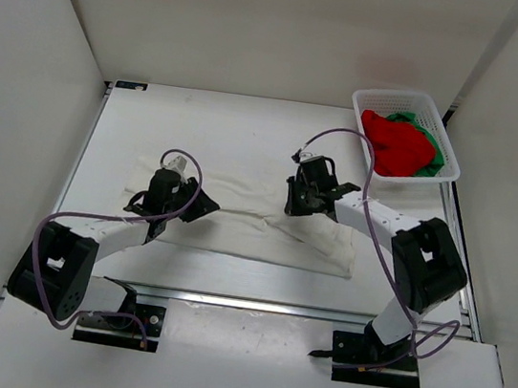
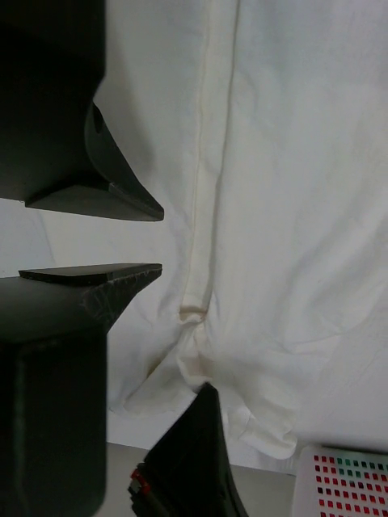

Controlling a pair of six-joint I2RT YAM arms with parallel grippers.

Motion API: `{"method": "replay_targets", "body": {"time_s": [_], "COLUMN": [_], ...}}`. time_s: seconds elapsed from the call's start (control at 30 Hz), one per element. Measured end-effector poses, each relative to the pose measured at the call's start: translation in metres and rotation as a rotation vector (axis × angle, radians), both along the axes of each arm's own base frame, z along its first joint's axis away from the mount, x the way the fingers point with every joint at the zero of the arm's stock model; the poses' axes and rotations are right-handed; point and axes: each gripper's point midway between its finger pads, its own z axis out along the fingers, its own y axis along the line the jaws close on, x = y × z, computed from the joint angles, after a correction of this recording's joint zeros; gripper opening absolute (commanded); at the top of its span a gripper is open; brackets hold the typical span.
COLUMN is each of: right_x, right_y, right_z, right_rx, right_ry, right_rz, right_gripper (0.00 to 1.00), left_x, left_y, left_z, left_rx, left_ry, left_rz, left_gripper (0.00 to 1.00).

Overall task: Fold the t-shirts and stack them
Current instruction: Fold the other side of the tshirt into a rectangle

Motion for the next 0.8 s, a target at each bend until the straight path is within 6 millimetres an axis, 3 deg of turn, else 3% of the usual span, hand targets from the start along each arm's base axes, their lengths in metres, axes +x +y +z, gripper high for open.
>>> {"method": "replay_targets", "body": {"time_s": [0.2,0.3,0.37,0.5,0.6,0.67,0.77,0.8], "right_x": [-0.053,-0.082,-0.103,-0.126,-0.118,-0.097,-0.048,-0.030], "right_y": [0.029,0.044,0.049,0.057,0.053,0.036,-0.011,-0.031], "right_z": [0.021,0.013,0.003,0.000,0.015,0.032,0.049,0.049], "right_rx": [0.028,0.047,0.049,0.054,0.087,0.125,0.174,0.187], "right_ry": [0.020,0.068,0.118,0.162,0.128,0.077,-0.016,-0.041], "right_rz": [0.068,0.101,0.124,0.172,0.158,0.102,-0.063,-0.132], "right_gripper": [0.04,0.09,0.22,0.24,0.15,0.02,0.01,0.08], "left_x": [0.001,0.001,0.002,0.002,0.001,-0.001,-0.001,0.002], "left_y": [-0.004,-0.006,-0.006,-0.007,-0.011,-0.018,-0.034,-0.039], "left_z": [0.007,0.009,0.011,0.016,0.019,0.021,0.023,0.024], "left_rx": [-0.025,-0.037,-0.044,-0.054,-0.054,-0.055,-0.050,-0.049], "left_ry": [-0.022,-0.021,-0.023,-0.037,-0.048,-0.052,-0.053,-0.053], "left_rz": [-0.015,-0.018,-0.018,-0.019,-0.030,-0.050,-0.088,-0.098], "left_gripper": [0.39,0.39,0.38,0.40,0.40,0.41,0.42,0.43]}}
